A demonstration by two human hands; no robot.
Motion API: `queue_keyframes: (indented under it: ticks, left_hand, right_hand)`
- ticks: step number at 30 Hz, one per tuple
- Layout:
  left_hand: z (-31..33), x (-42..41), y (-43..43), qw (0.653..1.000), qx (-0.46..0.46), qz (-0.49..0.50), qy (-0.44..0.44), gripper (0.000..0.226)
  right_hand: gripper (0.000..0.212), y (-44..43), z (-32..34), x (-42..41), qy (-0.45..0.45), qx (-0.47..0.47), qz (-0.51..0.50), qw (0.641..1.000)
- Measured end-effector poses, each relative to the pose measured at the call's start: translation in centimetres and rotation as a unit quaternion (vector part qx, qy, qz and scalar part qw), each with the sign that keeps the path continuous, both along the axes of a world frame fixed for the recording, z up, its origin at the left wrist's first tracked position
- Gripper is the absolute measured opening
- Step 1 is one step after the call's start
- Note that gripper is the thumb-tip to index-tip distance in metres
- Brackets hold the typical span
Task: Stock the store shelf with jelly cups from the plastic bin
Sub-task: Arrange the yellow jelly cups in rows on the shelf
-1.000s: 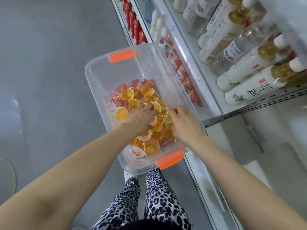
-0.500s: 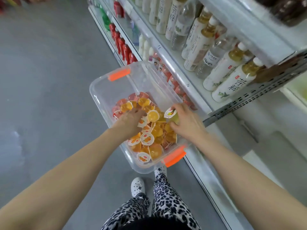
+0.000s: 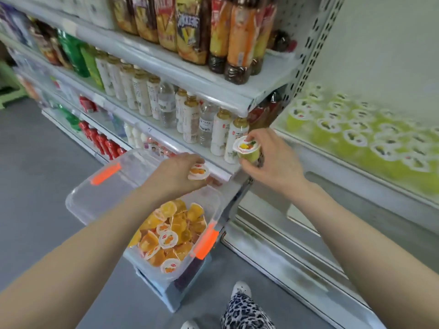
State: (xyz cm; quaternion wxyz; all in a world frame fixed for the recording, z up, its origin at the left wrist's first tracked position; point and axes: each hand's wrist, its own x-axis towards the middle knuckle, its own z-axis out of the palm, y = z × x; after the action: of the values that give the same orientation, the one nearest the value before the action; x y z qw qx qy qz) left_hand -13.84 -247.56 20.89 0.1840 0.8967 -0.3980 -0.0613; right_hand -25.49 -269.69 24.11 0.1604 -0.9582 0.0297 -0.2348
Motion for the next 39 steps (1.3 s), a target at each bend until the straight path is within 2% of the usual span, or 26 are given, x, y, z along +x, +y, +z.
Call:
queue_keyframes:
  ticks: [6, 12, 17, 20, 27, 39]
  left_hand:
    - [5.9, -3.3, -8.9, 0.992, -0.049, -0.101, -0.063, 0.053]
    - [9.5, -7.8, -18.3, 0.973, -0.107, -0.183, -0.091, 0.054]
    - [11.0, -11.9, -24.9, 0.958, -0.164, -0.224, -0.076, 0.052]
    - [11.2, -13.9, -28.1, 0.954, -0.174, -0.231, -0.077, 0.052]
    - [10.9, -16.7, -32.0, 0.96, -0.168, -0.212, -0.071, 0.054]
    - [10.7, -20.1, -34.2, 0.963, -0.18, -0.186, -0.079, 0.053]
  right_hand:
    - [0.038, -6.0, 4.1, -7.4, -0.086, 0.024, -0.129, 0.988]
    - [0.036, -13.2, 6.6, -17.1, -0.142, 0.038, -0.262, 0.954]
    - [0.036, -18.8, 7.4, -25.1, -0.155, 0.072, -0.366, 0.915]
    - [0.038, -22.5, 6.8, -28.4, -0.12, 0.084, -0.414, 0.899]
    - [0.035, -28.4, 3.3, -29.9, -0.014, 0.106, -0.418, 0.902]
    - [0.028, -32.3, 1.4, -28.3, 0.015, 0.116, -0.369, 0.922]
